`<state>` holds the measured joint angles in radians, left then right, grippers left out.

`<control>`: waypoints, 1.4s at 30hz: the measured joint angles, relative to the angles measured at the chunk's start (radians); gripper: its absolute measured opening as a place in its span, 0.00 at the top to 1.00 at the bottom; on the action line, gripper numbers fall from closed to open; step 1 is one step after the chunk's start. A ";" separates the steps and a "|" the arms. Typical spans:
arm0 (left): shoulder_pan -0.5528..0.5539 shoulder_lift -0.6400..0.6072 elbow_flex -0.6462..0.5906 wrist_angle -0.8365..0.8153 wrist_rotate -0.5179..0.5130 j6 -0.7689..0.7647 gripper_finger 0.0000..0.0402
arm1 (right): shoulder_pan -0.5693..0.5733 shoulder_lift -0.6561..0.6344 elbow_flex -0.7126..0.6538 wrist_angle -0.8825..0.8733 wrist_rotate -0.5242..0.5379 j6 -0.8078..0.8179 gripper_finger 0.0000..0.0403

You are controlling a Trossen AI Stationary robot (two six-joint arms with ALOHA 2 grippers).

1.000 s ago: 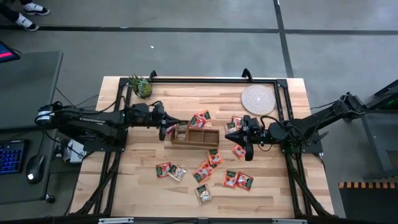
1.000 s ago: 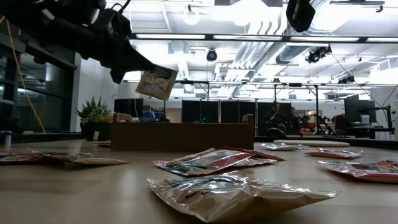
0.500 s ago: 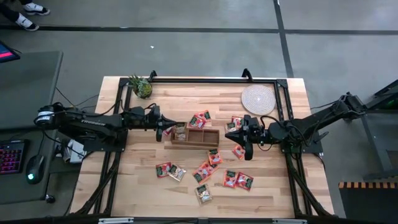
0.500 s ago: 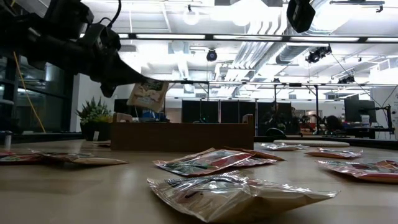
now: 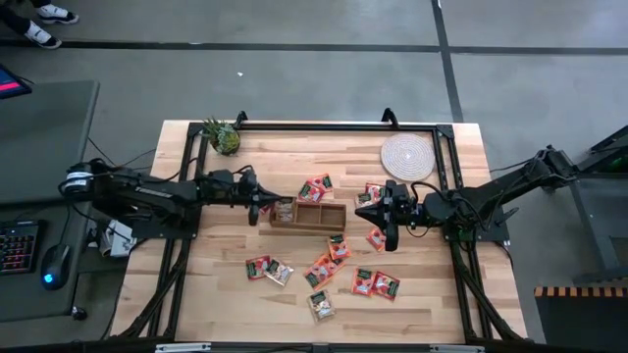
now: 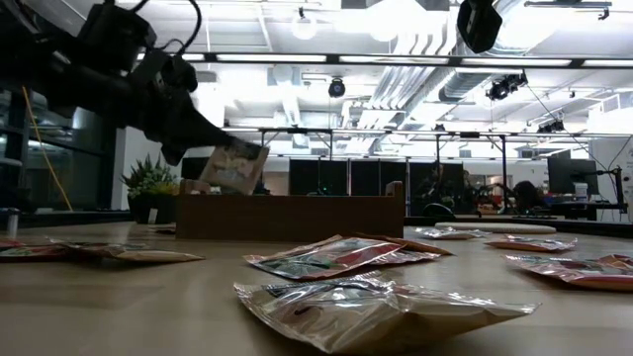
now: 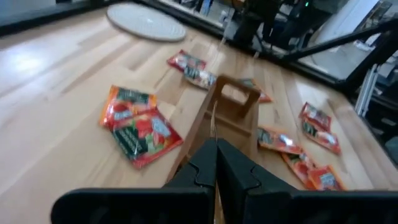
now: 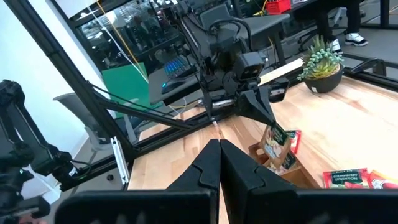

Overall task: Pick & Place Tea
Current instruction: Put the brown tea bag into the left section of the brown wooden organizer

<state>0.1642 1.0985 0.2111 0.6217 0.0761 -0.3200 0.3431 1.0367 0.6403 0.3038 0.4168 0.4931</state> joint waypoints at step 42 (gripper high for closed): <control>-0.001 0.136 0.000 0.117 -0.023 0.002 0.70 | 0.000 0.000 0.000 -0.039 -0.004 -0.003 1.00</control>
<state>0.1635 1.2343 0.2111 0.7388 0.0530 -0.3183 0.3431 1.0370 0.6403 0.2649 0.4126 0.4904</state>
